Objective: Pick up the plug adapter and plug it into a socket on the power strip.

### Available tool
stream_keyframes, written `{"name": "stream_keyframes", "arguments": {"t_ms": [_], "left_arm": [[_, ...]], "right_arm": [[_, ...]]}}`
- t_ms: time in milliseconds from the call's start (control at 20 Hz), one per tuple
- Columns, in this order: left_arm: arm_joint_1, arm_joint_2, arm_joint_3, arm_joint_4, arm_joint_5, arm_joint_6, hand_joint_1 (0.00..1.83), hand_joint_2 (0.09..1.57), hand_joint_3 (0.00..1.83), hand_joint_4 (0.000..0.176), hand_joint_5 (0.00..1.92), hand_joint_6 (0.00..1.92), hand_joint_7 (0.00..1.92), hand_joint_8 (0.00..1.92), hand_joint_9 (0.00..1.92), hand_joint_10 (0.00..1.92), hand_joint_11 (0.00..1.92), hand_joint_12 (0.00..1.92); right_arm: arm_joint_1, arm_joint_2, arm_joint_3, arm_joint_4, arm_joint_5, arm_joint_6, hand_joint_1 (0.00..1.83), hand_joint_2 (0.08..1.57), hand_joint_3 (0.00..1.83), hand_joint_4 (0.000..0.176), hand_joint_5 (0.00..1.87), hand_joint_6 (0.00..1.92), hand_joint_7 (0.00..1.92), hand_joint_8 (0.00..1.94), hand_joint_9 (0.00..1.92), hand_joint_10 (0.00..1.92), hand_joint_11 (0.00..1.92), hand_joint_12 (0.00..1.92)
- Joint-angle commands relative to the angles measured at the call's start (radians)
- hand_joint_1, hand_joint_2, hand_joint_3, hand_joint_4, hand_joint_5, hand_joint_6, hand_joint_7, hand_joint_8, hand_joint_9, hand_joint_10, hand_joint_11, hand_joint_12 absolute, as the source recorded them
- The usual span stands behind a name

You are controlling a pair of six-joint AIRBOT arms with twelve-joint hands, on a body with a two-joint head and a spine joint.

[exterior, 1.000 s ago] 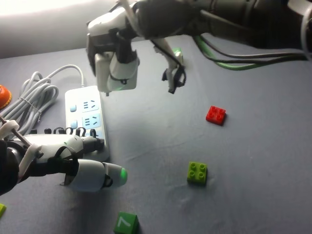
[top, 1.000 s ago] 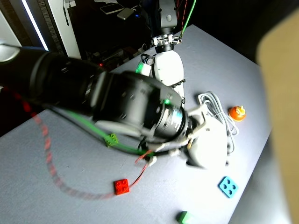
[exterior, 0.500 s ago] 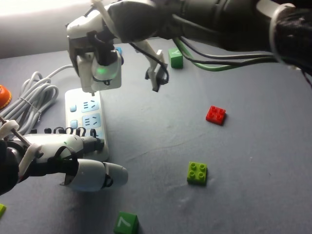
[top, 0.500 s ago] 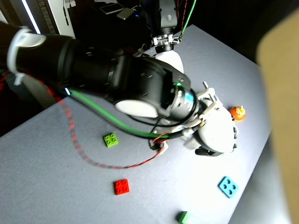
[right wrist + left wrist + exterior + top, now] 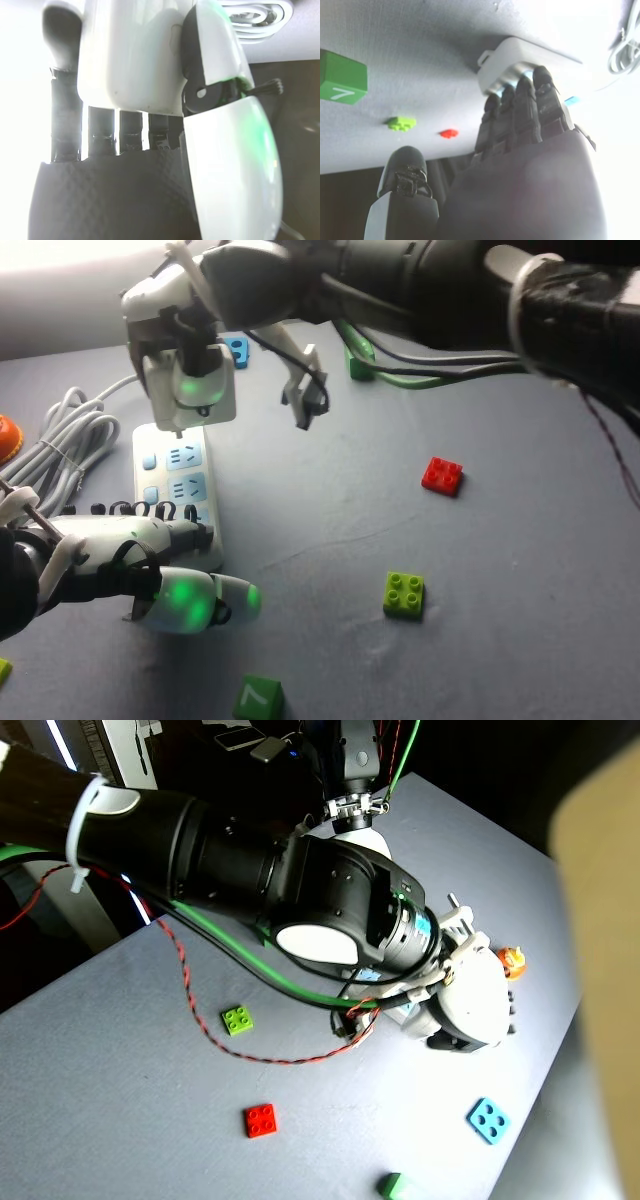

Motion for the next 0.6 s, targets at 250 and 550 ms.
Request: {"name": "stream_keyframes", "arguments": {"t_ms": [250,550], "left_arm": [[0.002,0.003,0.000,0.008,0.009,-0.007,0.00,1.20,0.00,0.000,0.06,0.00,0.06,0.00,0.04,0.00,0.00,0.14],[0.002,0.003,0.001,0.008,0.012,-0.007,0.00,1.20,0.00,0.000,0.05,0.00,0.07,0.00,0.05,0.00,0.03,0.04]], "right_arm": [[0.003,-0.027,0.034,0.011,0.101,0.002,1.37,1.16,0.00,0.000,0.85,0.96,0.90,1.18,0.84,1.41,0.82,1.52],[-0.006,-0.030,0.036,0.010,0.093,0.000,1.37,1.15,0.00,0.000,0.86,0.95,0.90,1.16,0.85,1.41,0.80,1.53]]}}
